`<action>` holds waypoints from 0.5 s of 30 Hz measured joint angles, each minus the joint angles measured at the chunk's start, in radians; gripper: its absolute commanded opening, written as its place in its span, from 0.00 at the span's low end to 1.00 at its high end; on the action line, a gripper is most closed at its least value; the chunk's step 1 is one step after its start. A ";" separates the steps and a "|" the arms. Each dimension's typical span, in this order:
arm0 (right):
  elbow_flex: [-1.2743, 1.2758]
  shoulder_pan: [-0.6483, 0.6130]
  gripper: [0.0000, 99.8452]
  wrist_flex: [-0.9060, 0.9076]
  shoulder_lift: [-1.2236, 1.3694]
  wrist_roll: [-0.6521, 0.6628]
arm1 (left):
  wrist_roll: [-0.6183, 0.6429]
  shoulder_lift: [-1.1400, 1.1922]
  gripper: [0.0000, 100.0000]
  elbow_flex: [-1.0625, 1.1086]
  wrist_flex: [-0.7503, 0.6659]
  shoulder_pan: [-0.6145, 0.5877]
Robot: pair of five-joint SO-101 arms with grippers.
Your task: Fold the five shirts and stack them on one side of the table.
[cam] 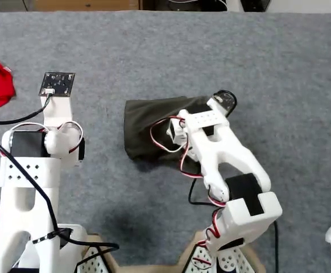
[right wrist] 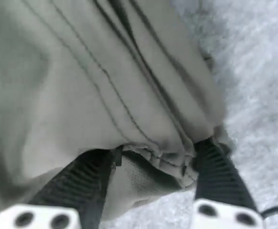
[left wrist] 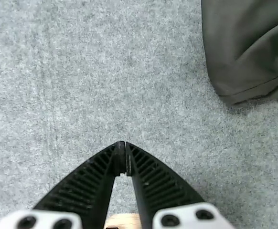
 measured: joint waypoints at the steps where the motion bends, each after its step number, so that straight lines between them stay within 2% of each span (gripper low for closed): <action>1: 0.000 0.009 0.03 -0.003 0.003 0.000 | 0.000 0.000 0.02 0.000 0.000 0.000; 6: 0.000 0.061 0.02 -0.028 0.009 0.011 | 0.000 0.000 0.02 0.000 0.000 0.000; 15: -0.032 0.135 0.01 -0.037 -0.008 0.199 | 0.000 0.000 0.02 0.000 0.000 0.000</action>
